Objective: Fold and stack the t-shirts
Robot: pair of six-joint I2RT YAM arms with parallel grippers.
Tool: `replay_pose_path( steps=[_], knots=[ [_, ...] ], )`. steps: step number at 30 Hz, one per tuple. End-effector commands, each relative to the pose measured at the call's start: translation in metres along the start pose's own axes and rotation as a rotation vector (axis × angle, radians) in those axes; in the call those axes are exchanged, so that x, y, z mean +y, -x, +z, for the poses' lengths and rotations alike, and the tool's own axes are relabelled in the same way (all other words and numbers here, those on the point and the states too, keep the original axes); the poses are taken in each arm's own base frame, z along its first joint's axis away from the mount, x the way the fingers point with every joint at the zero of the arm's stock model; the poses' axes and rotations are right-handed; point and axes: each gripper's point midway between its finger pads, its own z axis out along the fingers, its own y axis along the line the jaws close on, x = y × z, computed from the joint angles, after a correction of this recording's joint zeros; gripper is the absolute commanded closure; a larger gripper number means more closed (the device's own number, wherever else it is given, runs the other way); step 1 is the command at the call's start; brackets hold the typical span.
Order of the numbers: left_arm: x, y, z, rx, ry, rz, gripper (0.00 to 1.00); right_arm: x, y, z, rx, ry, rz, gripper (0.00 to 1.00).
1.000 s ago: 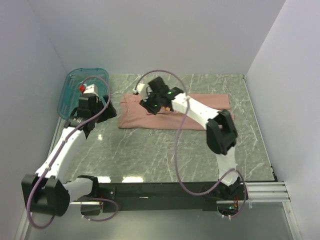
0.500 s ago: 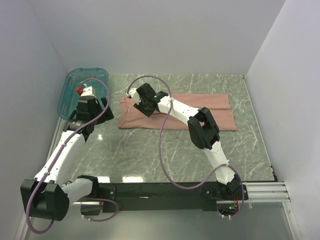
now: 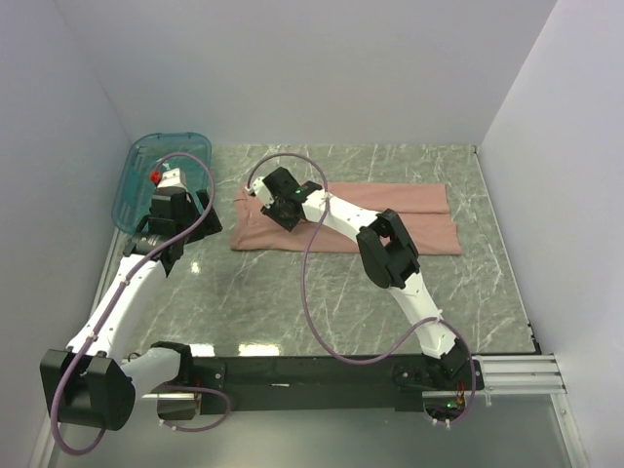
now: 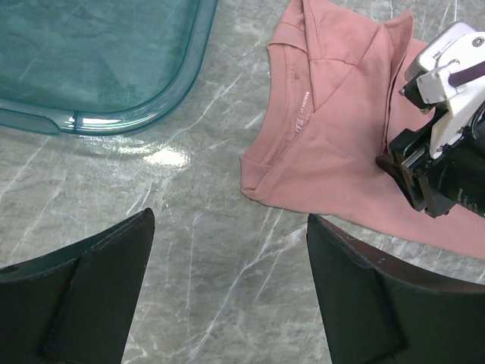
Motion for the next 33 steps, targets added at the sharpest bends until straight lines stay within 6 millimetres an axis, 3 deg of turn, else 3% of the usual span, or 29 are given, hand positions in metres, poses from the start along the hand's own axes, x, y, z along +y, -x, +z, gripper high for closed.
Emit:
replay_pose_path(
  steps=[1, 7, 13, 25, 29, 32, 33],
  knots=[
    [0.0, 0.005, 0.001, -0.024, -0.003, 0.007, 0.13, -0.013, 0.016, -0.004, -0.034, -0.064, 0.013, 0.64],
    [0.0, 0.004, 0.001, -0.022, -0.004, 0.006, 0.13, -0.025, 0.019, -0.013, -0.043, -0.117, 0.014, 0.8],
    [0.0, 0.003, 0.002, -0.019, -0.004, 0.006, 0.13, -0.046, 0.025, -0.026, -0.067, -0.166, 0.047, 0.9],
    [-0.001, 0.002, 0.002, -0.015, -0.009, 0.005, 0.13, -0.117, 0.015, -0.048, -0.086, -0.302, 0.16, 0.99],
    [-0.001, 0.001, 0.003, -0.008, -0.01, 0.005, 0.13, -0.142, 0.014, -0.052, -0.095, -0.358, 0.2, 0.97],
    [-0.001, 0.0, 0.004, -0.005, -0.008, 0.005, 0.13, -0.161, 0.009, -0.054, -0.086, -0.407, 0.225, 0.78],
    [-0.001, 0.0, 0.004, -0.005, -0.008, 0.003, 0.13, -0.163, 0.008, -0.054, -0.085, -0.413, 0.23, 0.67]
  ],
)
